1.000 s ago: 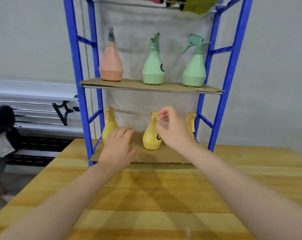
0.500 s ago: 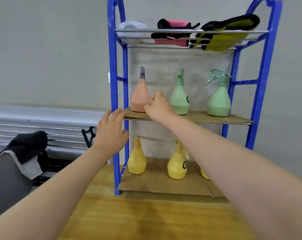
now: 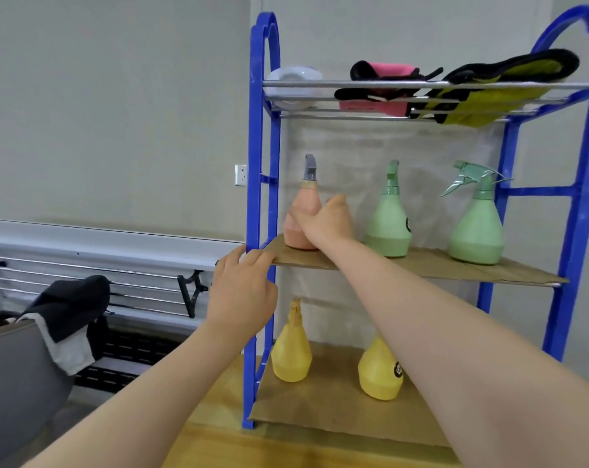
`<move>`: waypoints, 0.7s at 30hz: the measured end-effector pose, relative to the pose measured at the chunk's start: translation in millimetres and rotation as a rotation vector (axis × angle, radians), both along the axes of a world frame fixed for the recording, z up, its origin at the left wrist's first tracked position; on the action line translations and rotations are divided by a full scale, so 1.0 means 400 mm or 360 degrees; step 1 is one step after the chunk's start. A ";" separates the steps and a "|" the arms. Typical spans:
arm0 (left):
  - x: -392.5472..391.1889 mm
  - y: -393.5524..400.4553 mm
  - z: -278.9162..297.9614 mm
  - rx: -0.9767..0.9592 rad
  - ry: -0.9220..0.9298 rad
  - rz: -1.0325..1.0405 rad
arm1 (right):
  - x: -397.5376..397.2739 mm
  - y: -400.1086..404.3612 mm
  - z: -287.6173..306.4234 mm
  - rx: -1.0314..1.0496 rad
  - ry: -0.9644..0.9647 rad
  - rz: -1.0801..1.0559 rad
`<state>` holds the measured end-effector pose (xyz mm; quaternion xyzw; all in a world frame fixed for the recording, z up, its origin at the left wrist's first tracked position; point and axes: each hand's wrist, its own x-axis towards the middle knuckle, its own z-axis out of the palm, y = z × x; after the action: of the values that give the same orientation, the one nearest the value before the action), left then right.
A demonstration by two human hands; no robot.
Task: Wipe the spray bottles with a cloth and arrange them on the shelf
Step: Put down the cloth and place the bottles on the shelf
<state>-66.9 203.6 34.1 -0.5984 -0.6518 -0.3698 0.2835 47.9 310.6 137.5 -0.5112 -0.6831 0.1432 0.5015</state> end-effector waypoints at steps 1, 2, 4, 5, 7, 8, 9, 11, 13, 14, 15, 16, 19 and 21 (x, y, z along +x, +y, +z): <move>0.001 0.001 -0.001 0.0020 -0.0013 -0.0008 | -0.009 0.007 0.003 -0.0019 0.0025 -0.0006; 0.002 0.002 -0.002 0.0039 -0.0024 -0.0017 | -0.016 0.013 0.006 -0.0031 0.0037 -0.0019; 0.000 0.003 -0.003 0.0059 -0.0030 -0.0028 | -0.024 0.025 0.011 -0.0063 0.0047 -0.0031; -0.002 0.004 -0.004 0.0061 -0.0026 -0.0029 | -0.026 0.032 0.014 -0.0098 0.0058 -0.0007; -0.004 0.004 -0.005 0.0061 -0.0012 -0.0027 | -0.023 0.042 0.024 -0.0167 0.0071 0.0068; -0.005 0.004 -0.005 0.0062 -0.0002 -0.0021 | -0.019 0.047 0.029 -0.0192 0.0055 0.0103; -0.004 0.005 -0.006 0.0064 0.0010 -0.0014 | -0.012 0.051 0.033 -0.0214 0.0022 0.0132; -0.002 0.007 -0.006 0.0071 0.0037 -0.0003 | -0.004 0.057 0.038 -0.0226 -0.0026 0.0189; -0.001 0.007 -0.006 0.0075 0.0050 0.0008 | -0.007 0.065 0.035 -0.0219 0.0006 0.0252; -0.001 0.007 -0.006 0.0077 0.0053 0.0015 | -0.013 0.070 0.032 -0.0211 0.0032 0.0266; -0.002 0.006 -0.006 0.0080 0.0059 0.0023 | -0.020 0.073 0.030 -0.0193 0.0038 0.0248; -0.002 0.005 -0.005 0.0079 0.0065 0.0029 | -0.024 0.076 0.028 -0.0167 0.0023 0.0202; -0.002 0.003 -0.003 0.0061 0.0061 0.0022 | -0.024 0.089 0.033 -0.0124 -0.0031 0.0103; -0.001 0.001 -0.004 0.0056 0.0024 0.0003 | -0.019 0.099 0.040 -0.0132 -0.0057 0.0137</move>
<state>-67.2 204.1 32.7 -0.5955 -0.6435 -0.3765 0.2993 40.3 350.3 153.3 -0.5044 -0.7068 0.1836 0.4608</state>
